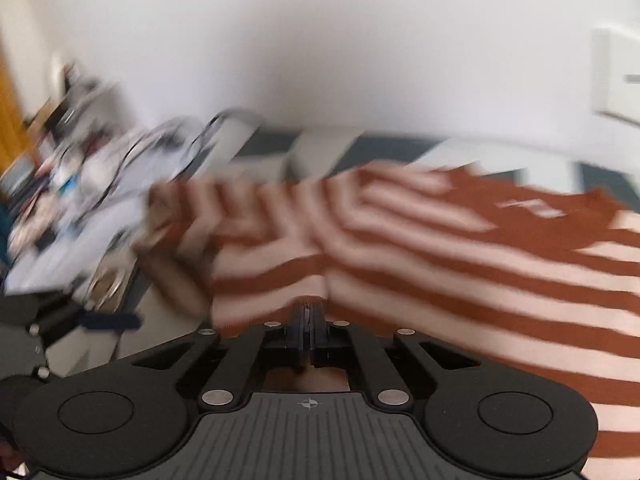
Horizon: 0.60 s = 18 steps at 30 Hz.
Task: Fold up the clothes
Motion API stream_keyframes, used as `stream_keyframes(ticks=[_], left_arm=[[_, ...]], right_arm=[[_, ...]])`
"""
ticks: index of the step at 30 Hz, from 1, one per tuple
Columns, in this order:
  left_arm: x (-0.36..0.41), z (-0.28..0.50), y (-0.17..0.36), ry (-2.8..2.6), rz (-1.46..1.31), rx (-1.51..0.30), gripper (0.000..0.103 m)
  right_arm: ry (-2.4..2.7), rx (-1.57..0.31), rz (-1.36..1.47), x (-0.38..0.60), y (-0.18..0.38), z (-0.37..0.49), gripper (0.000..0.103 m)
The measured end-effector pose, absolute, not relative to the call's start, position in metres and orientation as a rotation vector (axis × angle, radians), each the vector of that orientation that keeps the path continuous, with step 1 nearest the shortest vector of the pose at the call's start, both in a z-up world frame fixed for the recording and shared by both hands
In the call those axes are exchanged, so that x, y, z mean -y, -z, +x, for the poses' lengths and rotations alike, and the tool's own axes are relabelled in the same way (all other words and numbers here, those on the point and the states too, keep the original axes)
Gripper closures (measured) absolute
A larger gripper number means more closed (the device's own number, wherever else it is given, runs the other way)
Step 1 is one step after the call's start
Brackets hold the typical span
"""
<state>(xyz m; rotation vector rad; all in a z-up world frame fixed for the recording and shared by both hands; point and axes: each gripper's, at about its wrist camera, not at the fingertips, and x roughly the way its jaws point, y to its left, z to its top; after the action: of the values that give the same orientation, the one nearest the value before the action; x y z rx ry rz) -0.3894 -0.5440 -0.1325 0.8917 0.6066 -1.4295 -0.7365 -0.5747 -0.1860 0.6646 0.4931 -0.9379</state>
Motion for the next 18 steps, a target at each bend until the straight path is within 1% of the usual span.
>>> stream_keyframes(ticks=[2,6,9,13,16,17,18], left_arm=[[0.547,-0.389,0.133,1.417,0.889,-0.591,0.019],[0.549,-0.389,0.134,1.412,0.874,-0.586,0.018],[0.552,-0.392,0.135,1.413,0.885,-0.548,0.015],[0.557,-0.397,0.135,1.415,0.901,-0.508,0.015],[0.563,-0.404,0.136,1.421,0.922,-0.450,0.015],[0.566,-0.406,0.136,1.422,0.925,-0.435,0.015],[0.569,-0.408,0.136,1.423,0.925,-0.425,0.015]], right_arm=[[0.984,-0.468,0.680,0.578,0.182,-0.749,0.101],[1.186,-0.435,0.688,0.587,0.169,-0.808,0.101],[1.325,-0.438,0.730,0.593,0.170,-0.849,0.101],[1.441,-0.405,0.737,0.583,0.169,-0.884,0.101],[1.462,-0.399,0.734,0.571,0.170,-0.892,0.098],[1.459,-0.406,0.729,0.567,0.169,-0.893,0.093],[1.454,-0.425,0.715,0.563,0.169,-0.892,0.091]])
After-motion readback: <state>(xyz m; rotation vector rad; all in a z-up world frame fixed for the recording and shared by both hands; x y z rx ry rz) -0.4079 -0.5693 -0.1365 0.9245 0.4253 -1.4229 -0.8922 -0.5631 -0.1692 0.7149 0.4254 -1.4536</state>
